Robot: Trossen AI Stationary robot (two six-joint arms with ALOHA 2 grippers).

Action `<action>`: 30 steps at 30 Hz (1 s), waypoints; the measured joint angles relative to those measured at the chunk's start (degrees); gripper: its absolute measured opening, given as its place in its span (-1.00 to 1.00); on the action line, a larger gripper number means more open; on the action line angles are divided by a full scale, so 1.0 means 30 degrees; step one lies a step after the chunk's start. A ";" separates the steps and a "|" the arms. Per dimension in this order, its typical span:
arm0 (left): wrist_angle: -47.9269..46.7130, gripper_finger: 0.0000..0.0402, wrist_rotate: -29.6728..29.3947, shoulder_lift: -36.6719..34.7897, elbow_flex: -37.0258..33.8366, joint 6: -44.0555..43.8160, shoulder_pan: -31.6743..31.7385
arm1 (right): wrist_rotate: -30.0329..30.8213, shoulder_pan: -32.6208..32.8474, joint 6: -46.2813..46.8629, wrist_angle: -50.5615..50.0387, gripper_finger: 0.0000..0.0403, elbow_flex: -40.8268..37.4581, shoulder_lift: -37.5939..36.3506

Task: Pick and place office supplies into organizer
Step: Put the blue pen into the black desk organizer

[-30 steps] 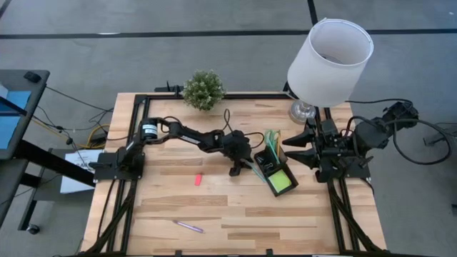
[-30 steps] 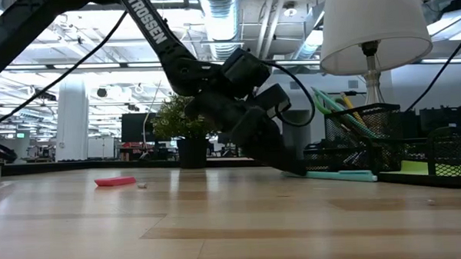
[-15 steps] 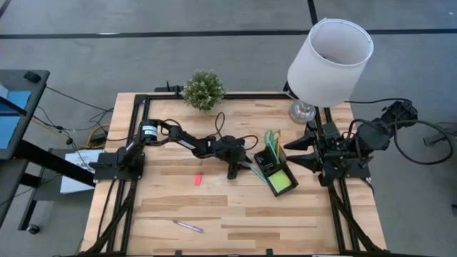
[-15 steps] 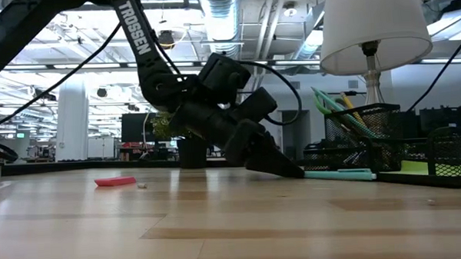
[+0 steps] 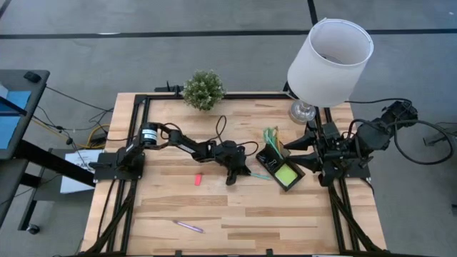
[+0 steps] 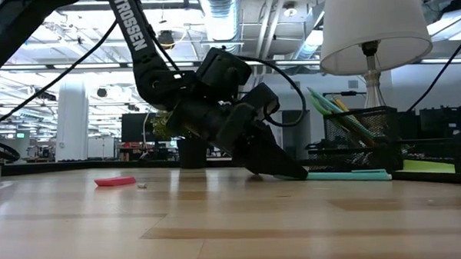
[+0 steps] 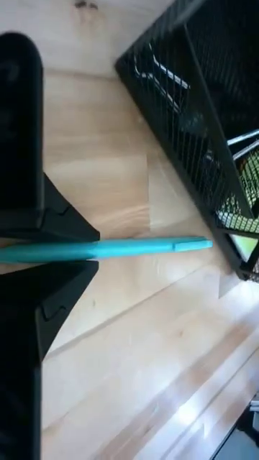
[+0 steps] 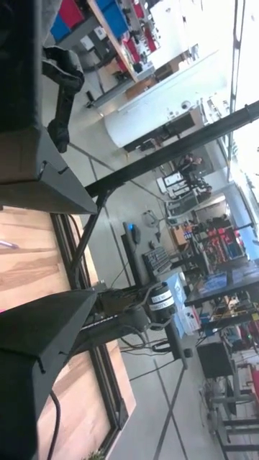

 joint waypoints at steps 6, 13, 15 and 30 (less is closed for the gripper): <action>-0.0631 -0.59 -0.0679 0.0031 0.0541 -0.0099 -0.0029 | -0.0007 0.0000 -0.0112 -0.0005 -0.13 0.0000 0.0000; -0.1391 -0.36 -0.2234 -0.0042 0.0592 0.1747 -0.0456 | -0.0007 0.0000 -0.0141 -0.0005 -0.13 0.0000 0.0000; -0.1328 -0.35 -0.3513 -0.0042 0.0592 0.2014 -0.0699 | -0.0004 0.0000 -0.0141 0.0009 -0.13 0.0004 0.0077; -0.1317 -0.91 -0.5725 -0.0044 0.0629 0.0944 -0.1146 | -0.0003 0.0254 0.0090 0.0104 -0.13 0.0000 0.0768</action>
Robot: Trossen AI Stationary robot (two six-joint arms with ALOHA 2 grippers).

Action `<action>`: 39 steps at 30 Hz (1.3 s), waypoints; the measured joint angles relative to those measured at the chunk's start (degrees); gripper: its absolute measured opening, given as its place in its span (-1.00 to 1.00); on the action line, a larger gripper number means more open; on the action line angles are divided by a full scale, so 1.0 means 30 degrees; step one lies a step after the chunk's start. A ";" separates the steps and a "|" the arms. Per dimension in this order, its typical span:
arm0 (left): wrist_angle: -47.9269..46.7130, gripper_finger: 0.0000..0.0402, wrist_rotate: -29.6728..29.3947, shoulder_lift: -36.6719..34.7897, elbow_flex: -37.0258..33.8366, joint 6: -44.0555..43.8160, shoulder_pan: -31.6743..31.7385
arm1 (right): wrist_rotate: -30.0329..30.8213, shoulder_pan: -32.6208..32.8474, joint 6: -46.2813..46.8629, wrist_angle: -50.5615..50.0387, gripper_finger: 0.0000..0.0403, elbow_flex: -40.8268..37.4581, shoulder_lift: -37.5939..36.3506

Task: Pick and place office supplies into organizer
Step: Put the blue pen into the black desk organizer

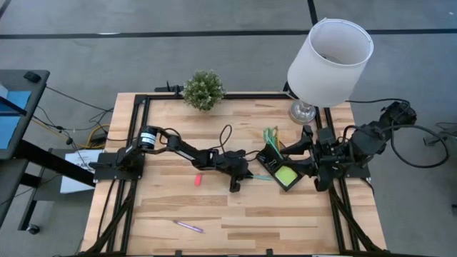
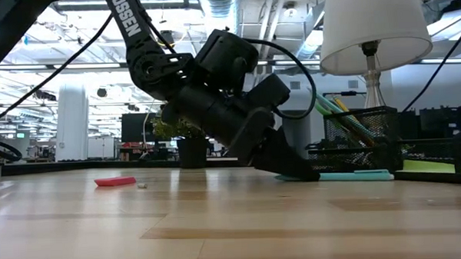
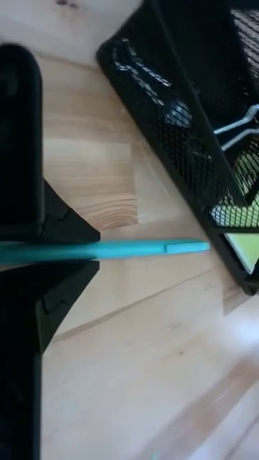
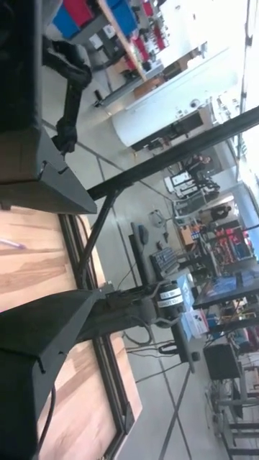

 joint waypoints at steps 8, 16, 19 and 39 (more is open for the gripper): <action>-0.2361 -0.95 -0.0419 -0.2080 0.0426 -0.3271 -0.0442 | 0.0017 0.0001 -0.0043 0.0741 -0.13 0.0007 -0.0017; -1.2473 -0.95 -0.5023 -0.5872 0.5748 0.2393 -0.1678 | 0.0010 0.0047 -0.0085 0.0736 -0.13 0.0007 -0.0039; -1.5303 -0.95 -0.7438 -0.5949 0.8694 0.5441 -0.1728 | 0.0010 0.0179 -0.0085 0.0750 -0.13 0.0007 -0.0047; -1.8341 -0.95 -1.6739 0.0316 1.7413 2.7127 -0.0397 | 0.0026 0.2226 -0.0738 0.0744 -0.13 0.0001 -0.0054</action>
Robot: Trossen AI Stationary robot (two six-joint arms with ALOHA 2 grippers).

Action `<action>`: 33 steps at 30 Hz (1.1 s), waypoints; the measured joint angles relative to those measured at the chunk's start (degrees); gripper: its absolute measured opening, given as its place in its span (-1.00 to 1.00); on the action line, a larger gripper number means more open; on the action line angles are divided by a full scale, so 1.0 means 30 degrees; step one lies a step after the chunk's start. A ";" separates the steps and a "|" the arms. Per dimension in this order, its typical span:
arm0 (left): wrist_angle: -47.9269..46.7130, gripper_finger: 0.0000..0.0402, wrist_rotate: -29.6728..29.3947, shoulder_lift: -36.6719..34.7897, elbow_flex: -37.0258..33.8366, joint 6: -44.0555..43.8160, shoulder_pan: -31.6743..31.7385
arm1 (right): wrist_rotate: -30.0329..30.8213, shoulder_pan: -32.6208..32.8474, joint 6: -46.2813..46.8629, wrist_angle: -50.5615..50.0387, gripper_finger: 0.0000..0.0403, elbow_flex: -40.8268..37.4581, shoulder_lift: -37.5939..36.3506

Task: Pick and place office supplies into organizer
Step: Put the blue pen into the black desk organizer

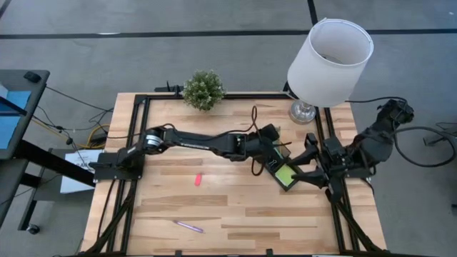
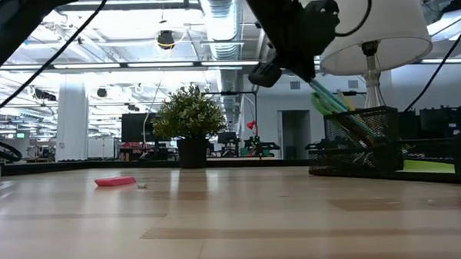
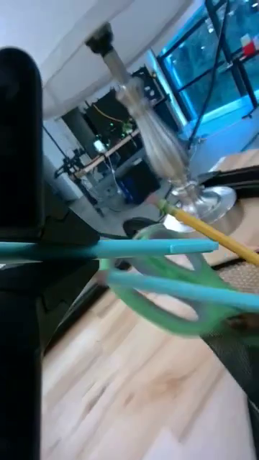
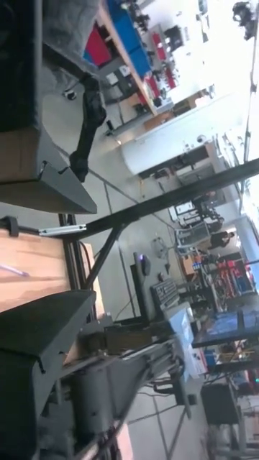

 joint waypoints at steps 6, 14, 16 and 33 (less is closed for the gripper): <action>0.1253 -0.92 0.0110 0.0098 -0.0022 0.1088 -0.0300 | 0.0014 0.0187 -0.0984 -0.0132 -0.13 0.0006 0.0000; 0.1297 -0.94 -0.0585 -0.0030 -0.0022 0.3610 -0.0369 | 0.0044 0.0187 -0.0993 -0.0132 -0.13 0.0000 0.0000; 0.1320 -0.93 0.0149 -0.0030 -0.0022 0.4490 -0.0493 | 0.0046 0.0187 -0.0993 -0.0132 -0.13 0.0006 0.0000; 0.1155 -0.92 0.3146 -0.0015 -0.0022 0.6416 -0.0816 | 0.0028 0.0187 -0.0993 -0.0329 -0.13 0.0006 0.0000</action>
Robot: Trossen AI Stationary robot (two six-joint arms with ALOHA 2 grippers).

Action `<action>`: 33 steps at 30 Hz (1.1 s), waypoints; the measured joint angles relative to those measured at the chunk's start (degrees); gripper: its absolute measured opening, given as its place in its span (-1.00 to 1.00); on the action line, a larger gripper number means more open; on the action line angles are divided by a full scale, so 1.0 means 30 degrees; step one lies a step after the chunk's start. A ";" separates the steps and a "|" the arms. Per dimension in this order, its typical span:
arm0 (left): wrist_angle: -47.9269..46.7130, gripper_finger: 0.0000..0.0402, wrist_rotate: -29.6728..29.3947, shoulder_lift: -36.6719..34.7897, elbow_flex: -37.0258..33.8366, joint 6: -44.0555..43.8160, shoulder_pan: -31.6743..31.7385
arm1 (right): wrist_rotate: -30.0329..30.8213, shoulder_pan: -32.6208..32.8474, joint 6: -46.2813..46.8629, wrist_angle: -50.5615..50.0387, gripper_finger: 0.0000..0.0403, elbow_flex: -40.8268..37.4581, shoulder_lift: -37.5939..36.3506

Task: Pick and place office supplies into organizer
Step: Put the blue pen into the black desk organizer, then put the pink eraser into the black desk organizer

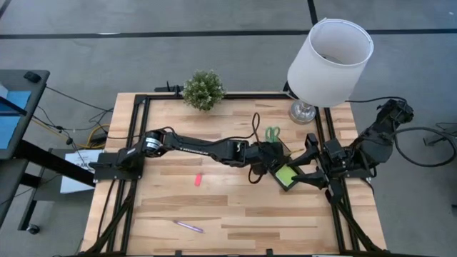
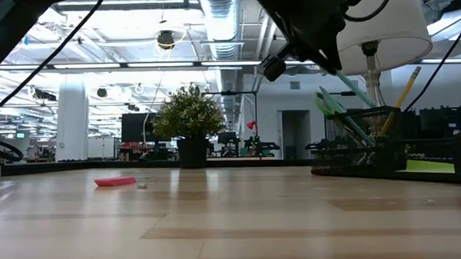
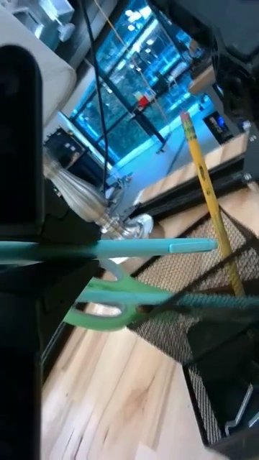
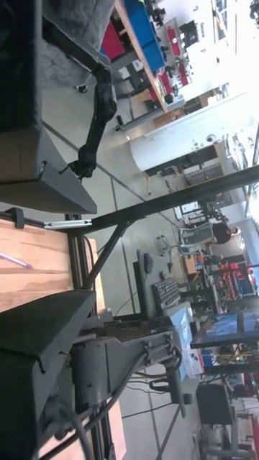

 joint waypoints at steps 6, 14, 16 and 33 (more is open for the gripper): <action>-0.0364 -0.90 0.1663 0.0036 0.0000 -0.0493 0.0367 | -0.0044 0.0000 0.0007 0.0007 -0.13 0.0000 0.0000; -0.0270 -0.70 0.2901 0.0036 0.0000 -0.0954 0.0673 | -0.0051 0.0000 0.0007 0.0007 -0.13 0.0000 0.0000; -0.0265 -0.67 0.2938 0.0036 0.0000 -0.0904 0.0849 | -0.0051 0.0000 0.0007 0.0007 -0.13 0.0000 0.0000; 0.4706 -0.64 -0.2814 -0.0543 0.0000 -0.7671 0.0310 | -0.0036 -0.0007 -0.0007 -0.0021 -0.13 -0.0007 -0.0261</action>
